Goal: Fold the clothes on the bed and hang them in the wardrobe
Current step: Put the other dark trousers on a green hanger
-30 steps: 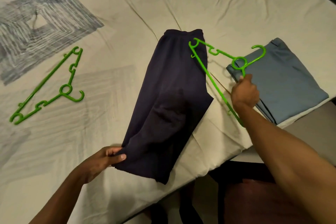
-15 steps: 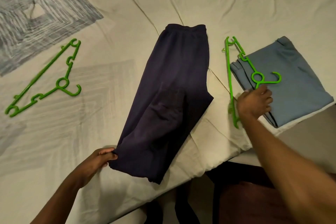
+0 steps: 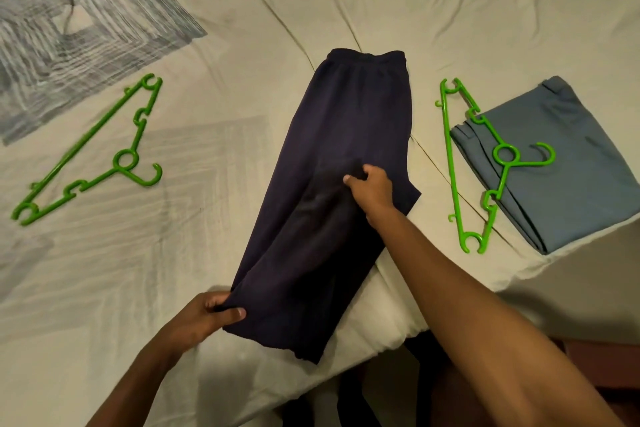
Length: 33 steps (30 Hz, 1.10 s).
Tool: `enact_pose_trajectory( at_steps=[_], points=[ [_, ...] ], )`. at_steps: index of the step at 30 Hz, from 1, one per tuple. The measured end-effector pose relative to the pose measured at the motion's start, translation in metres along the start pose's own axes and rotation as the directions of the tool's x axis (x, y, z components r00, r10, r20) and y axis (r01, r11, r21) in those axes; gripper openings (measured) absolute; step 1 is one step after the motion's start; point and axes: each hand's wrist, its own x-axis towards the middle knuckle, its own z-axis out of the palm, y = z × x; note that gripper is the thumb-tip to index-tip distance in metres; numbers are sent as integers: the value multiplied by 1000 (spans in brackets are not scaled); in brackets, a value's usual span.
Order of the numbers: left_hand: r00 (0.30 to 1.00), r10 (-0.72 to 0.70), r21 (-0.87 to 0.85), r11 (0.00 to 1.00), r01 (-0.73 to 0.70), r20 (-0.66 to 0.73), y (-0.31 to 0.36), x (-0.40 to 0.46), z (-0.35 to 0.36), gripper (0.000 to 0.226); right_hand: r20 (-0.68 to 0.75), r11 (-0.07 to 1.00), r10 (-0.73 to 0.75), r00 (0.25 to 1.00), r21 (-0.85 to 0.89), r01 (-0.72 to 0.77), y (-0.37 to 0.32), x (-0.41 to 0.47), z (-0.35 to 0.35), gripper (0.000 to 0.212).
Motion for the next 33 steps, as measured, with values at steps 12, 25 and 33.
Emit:
enact_pose_trajectory(
  at_steps=[12, 25, 33],
  points=[
    [971, 210, 91, 976, -200, -116, 54, 24, -9, 16, -262, 902, -379, 888, 110, 417, -162, 85, -61, 14],
    [946, 116, 60, 993, -102, -303, 80, 79, 7, 29, -68, 982, 178, 982, -59, -182, 5, -8, 9, 54],
    [913, 251, 202, 960, -193, -323, 81, 77, 14, 11, -21, 974, 220, 975, -45, -220, 14, -33, 5, 41]
  ],
)
